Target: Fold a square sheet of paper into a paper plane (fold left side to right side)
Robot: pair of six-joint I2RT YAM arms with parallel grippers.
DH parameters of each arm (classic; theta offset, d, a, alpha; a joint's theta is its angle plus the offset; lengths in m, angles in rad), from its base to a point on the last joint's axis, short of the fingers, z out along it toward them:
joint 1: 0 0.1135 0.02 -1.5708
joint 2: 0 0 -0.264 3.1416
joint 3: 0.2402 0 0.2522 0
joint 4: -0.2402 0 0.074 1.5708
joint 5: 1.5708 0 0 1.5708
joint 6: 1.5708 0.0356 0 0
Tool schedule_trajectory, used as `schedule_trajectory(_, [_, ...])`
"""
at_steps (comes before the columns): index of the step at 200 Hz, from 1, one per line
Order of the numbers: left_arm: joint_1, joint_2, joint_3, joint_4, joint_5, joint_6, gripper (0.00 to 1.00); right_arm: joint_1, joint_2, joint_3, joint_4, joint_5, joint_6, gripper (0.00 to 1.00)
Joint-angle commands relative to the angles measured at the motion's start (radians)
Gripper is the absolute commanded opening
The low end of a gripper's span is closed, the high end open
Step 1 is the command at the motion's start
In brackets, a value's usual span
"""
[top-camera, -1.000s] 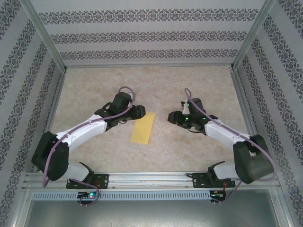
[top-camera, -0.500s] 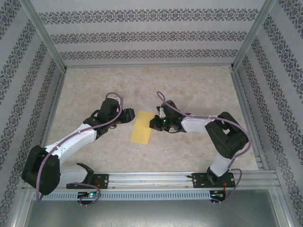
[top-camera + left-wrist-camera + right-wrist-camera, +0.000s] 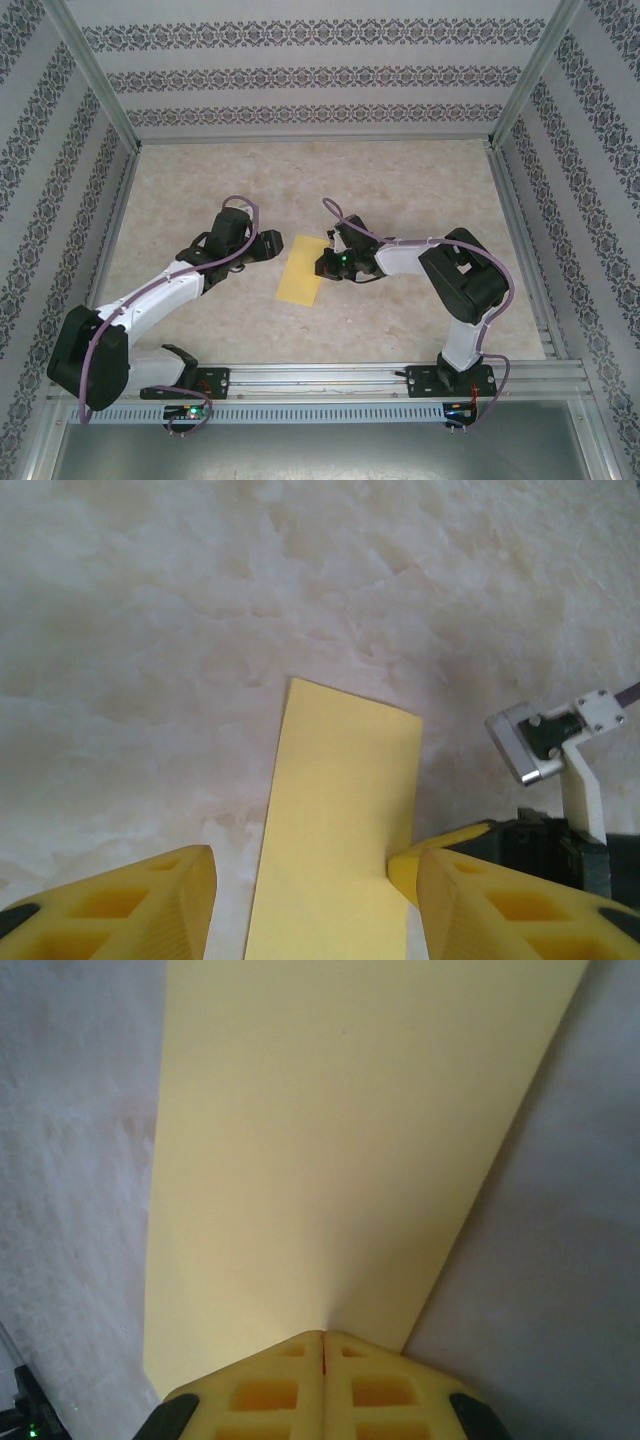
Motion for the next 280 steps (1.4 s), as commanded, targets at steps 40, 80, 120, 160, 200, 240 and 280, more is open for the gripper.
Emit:
schedule_trajectory(40, [0.019,0.16,0.065,-0.115,0.237,-0.019,0.47,-0.028,0.025,0.04,-0.153,0.027,-0.26,0.0])
schedule_trajectory(80, [0.018,0.252,0.07,-0.117,0.303,-0.035,0.43,-0.033,0.027,0.074,-0.214,0.043,-0.337,0.0])
schedule_trajectory(120, [0.014,0.325,0.074,-0.087,0.358,-0.05,0.4,-0.032,0.036,0.068,-0.196,0.031,-0.319,0.0])
schedule_trajectory(160, [0.011,0.37,0.081,-0.065,0.366,-0.054,0.4,-0.028,0.038,0.06,-0.186,0.031,-0.312,0.0])
schedule_trajectory(200, [0.009,0.406,0.086,-0.029,0.384,-0.064,0.34,-0.029,0.039,0.063,-0.186,0.029,-0.308,0.0])
schedule_trajectory(240, [0.009,0.432,0.097,-0.021,0.374,-0.061,0.3,-0.027,0.039,0.06,-0.186,0.031,-0.307,0.0])
schedule_trajectory(280, [0.007,0.468,0.098,0.028,0.409,-0.08,0.3,-0.026,0.041,0.057,-0.181,0.029,-0.306,0.0])
